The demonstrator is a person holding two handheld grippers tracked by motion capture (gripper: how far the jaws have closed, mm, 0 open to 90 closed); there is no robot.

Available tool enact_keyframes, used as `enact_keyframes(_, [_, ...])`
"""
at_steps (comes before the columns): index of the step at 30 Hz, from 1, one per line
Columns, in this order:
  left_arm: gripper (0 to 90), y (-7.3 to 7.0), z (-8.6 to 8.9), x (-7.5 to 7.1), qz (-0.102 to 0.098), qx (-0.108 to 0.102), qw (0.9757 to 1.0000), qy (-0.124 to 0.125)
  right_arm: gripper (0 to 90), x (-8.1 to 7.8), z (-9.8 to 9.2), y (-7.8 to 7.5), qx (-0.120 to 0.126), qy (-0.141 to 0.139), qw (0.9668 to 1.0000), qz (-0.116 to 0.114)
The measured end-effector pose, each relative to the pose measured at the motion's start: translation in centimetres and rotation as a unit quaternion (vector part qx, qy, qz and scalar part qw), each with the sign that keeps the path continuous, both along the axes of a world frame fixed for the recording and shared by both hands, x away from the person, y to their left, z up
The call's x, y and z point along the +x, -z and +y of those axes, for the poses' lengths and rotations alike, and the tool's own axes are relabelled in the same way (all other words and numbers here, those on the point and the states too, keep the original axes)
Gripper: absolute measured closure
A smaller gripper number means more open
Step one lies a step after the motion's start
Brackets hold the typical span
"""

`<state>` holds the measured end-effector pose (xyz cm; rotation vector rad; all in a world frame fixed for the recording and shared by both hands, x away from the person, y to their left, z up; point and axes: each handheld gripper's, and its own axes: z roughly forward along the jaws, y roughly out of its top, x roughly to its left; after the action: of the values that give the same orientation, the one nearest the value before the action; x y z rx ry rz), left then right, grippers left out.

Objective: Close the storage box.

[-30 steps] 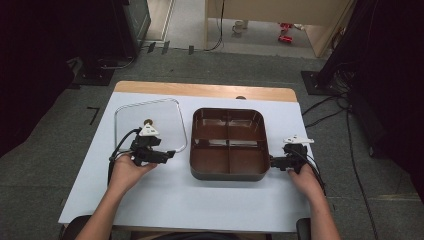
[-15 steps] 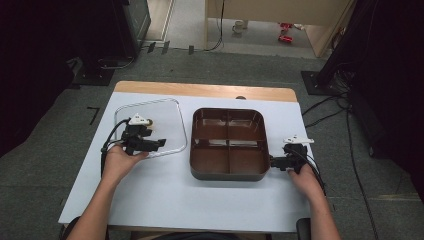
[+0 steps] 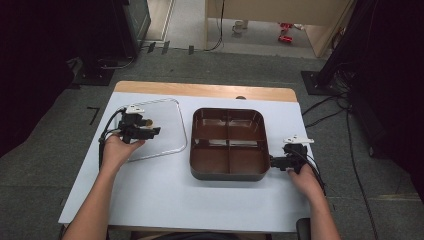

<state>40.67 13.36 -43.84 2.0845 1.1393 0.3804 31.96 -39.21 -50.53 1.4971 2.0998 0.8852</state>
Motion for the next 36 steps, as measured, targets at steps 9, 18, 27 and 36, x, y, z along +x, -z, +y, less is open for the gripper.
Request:
enact_keyframes(9, [33.4,0.3,1.1,2.3,0.008,-0.016,0.9994,-0.031,0.0,0.0,0.0,0.0,0.0,0.0,1.0,0.0])
enact_keyframes(18, [36.7,1.8,1.9,3.2,0.023,-0.018,0.9986,-0.043,0.0,0.0,0.0,0.0,0.0,0.0,1.0,0.0])
enact_keyframes(27, [42.4,3.3,2.0,3.5,0.025,-0.012,0.998,-0.056,0.0,0.0,0.0,0.0,0.0,0.0,1.0,0.0])
enact_keyframes(36, [51.3,3.6,1.8,3.6,0.023,-0.012,0.9985,-0.048,0.0,0.0,0.0,0.0,0.0,0.0,1.0,0.0])
